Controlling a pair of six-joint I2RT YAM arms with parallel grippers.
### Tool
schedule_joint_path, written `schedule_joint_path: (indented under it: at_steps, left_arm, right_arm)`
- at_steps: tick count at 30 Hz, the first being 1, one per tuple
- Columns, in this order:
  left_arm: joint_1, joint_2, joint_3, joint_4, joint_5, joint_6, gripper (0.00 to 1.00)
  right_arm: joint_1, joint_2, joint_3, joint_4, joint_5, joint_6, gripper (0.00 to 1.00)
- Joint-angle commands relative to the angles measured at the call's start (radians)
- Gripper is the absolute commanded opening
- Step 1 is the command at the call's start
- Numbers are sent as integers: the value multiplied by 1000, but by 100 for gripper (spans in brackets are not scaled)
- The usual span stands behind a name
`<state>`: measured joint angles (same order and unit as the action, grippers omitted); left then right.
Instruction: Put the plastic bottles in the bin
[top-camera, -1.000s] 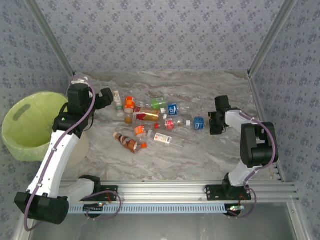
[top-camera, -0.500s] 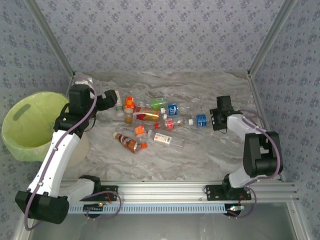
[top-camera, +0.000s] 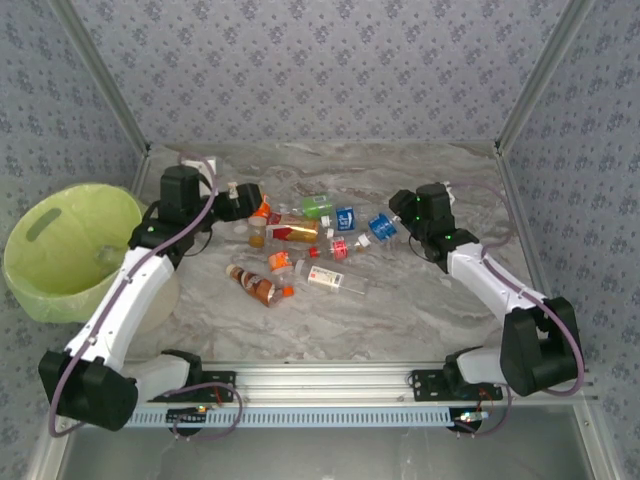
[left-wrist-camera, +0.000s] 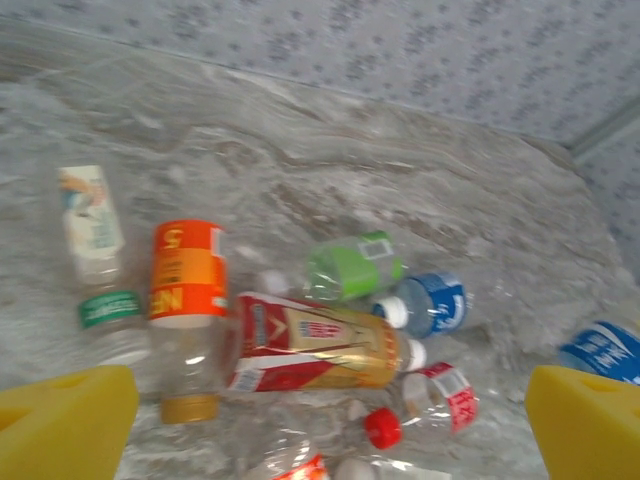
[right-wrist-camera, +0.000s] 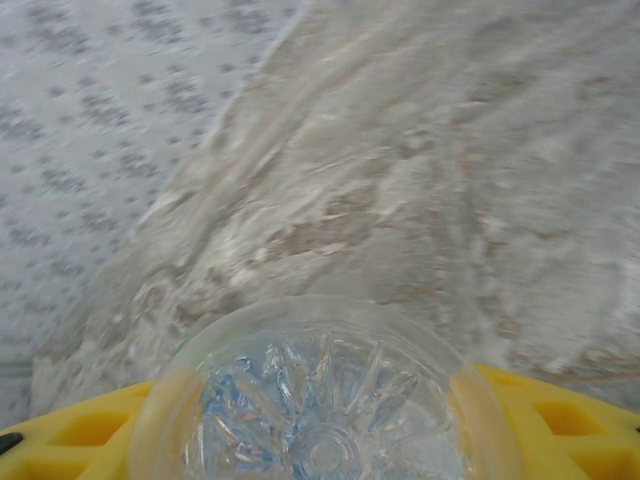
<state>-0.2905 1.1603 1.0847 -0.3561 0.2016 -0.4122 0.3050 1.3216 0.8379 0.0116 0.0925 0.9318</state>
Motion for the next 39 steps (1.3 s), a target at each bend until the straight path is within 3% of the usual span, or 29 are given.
schedule_joint_path:
  at_steps: [1,6,13,21,26,32,35,39]
  left_arm:
    - [-49,47,2,106,118,1,99]
    - [-154,128,36,130,193,91,100]
    - [-287,218,110,132,289,215,99]
    - [-347,295,143,223,143,248,100]
    - [-348,297,118,277,194,290,99]
    - [-348,265,68,335,247,271,82]
    - [-348,258,61,335,239,265,68]
    - [-348,262,65,321,229,256,59]
  right_arm:
    - [32,-3,49,105,-62,-138,48]
    - [61,32,121,171,-223,-177,48]
    - [116,99,273,121,-387,-239,49]
    - [199,148,401,95,-545,-293,50]
    - [213,158,419,98,-598,-294,50]
    - [217,160,410,96,-608,-294,52]
    - [219,165,405,97,-605,-294,54]
    - [218,165,403,93,-603,-294,59]
